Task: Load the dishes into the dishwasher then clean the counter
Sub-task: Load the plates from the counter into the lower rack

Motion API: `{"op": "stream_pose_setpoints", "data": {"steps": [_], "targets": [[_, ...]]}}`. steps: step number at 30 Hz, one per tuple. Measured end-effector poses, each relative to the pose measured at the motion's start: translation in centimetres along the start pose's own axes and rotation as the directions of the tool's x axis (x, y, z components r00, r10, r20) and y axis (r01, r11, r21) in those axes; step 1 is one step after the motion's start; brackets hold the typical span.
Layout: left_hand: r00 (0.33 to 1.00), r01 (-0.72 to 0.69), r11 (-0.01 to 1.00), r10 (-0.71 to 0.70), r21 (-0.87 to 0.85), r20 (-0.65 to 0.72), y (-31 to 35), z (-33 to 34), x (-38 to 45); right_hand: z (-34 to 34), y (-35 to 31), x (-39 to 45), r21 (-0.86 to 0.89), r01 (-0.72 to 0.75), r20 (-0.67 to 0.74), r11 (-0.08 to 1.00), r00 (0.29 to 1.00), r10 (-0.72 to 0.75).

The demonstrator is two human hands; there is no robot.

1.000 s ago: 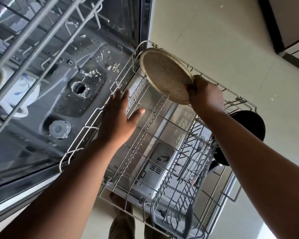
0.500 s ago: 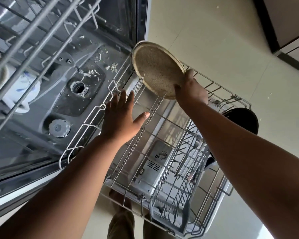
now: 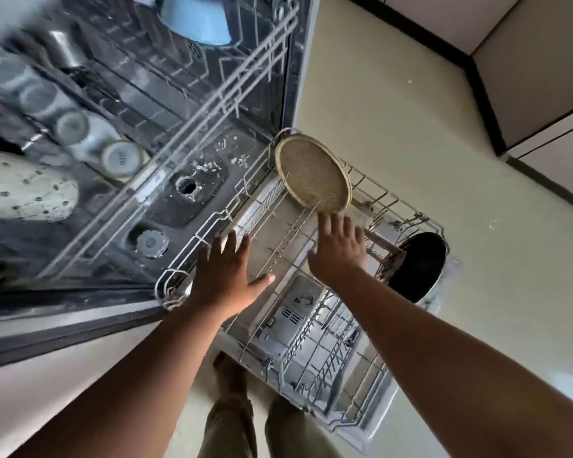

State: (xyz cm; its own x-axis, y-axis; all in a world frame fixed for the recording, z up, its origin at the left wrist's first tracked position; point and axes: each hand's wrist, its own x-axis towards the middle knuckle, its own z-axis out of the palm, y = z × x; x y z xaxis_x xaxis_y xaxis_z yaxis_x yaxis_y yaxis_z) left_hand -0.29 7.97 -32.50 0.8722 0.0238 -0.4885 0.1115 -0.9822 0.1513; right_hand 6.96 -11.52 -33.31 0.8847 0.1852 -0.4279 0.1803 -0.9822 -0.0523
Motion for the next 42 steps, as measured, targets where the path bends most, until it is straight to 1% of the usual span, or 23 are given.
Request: {"op": "stream_pose_setpoints", "data": {"steps": [2,4,8,11,13,17,20,23,25,30,33,37,42], "targets": [[1.000,0.017,0.999,-0.018,0.032,0.019,-0.1,-1.5,-3.9,-1.4,-1.9,-3.0,-0.016,0.121,0.045,0.993,0.992,-0.120],[0.999,0.029,0.996,-0.031,0.081,0.023,-0.4,-2.6,-7.9,-3.0,-3.7,-6.2,-0.034,0.230,0.057,0.973,0.972,-0.228],[0.997,0.070,0.989,-0.071,0.132,0.005,-1.4,-4.6,-15.8,-5.4,-7.6,-12.8,-0.105,0.420,0.130,0.901,0.905,-0.406],[0.994,0.104,0.992,-0.101,0.072,-0.046,-2.3,-5.1,-21.7,-6.6,-10.9,-17.4,-0.171,0.557,0.163,0.813,0.830,-0.534],[0.988,0.147,0.988,-0.145,0.042,-0.059,-3.4,-4.4,-25.5,-6.9,-13.1,-20.2,-0.221,0.638,0.167,0.737,0.770,-0.616],[0.955,0.289,0.957,-0.290,-0.014,-0.067,-5.9,-2.1,-33.4,-7.4,-17.6,-26.1,-0.357,0.740,0.173,0.571,0.653,-0.737],[0.900,0.424,0.903,-0.428,-0.068,-0.081,-7.2,0.2,-40.9,-6.6,-21.0,-31.4,-0.401,0.776,0.174,0.487,0.586,-0.791],[0.827,0.542,0.830,-0.555,-0.134,-0.094,-8.4,2.6,-49.4,-5.4,-24.5,-37.8,-0.413,0.826,0.196,0.385,0.493,-0.848],[0.761,0.621,0.766,-0.640,-0.169,-0.107,-9.6,3.7,-55.4,-4.7,-27.2,-42.5,-0.415,0.861,0.211,0.295,0.406,-0.889],[0.561,0.771,0.580,-0.814,-0.265,-0.149,-11.6,4.2,-67.8,-5.2,-33.3,-53.7,-0.419,0.906,0.229,0.061,0.170,-0.959],[0.440,0.816,0.473,-0.881,-0.332,-0.174,-12.1,3.1,-73.1,-6.8,-36.4,-59.2,-0.426,0.904,0.205,-0.037,0.057,-0.977],[0.308,0.833,0.372,-0.927,-0.409,-0.214,-13.3,0.6,-77.8,-10.0,-40.4,-64.0,-0.445,0.890,0.140,-0.104,-0.046,-0.989],[0.138,0.855,0.252,-0.953,-0.453,-0.268,-16.3,-3.1,-80.7,-13.9,-44.9,-65.7,-0.422,0.901,0.061,-0.102,-0.084,-0.995]]}}
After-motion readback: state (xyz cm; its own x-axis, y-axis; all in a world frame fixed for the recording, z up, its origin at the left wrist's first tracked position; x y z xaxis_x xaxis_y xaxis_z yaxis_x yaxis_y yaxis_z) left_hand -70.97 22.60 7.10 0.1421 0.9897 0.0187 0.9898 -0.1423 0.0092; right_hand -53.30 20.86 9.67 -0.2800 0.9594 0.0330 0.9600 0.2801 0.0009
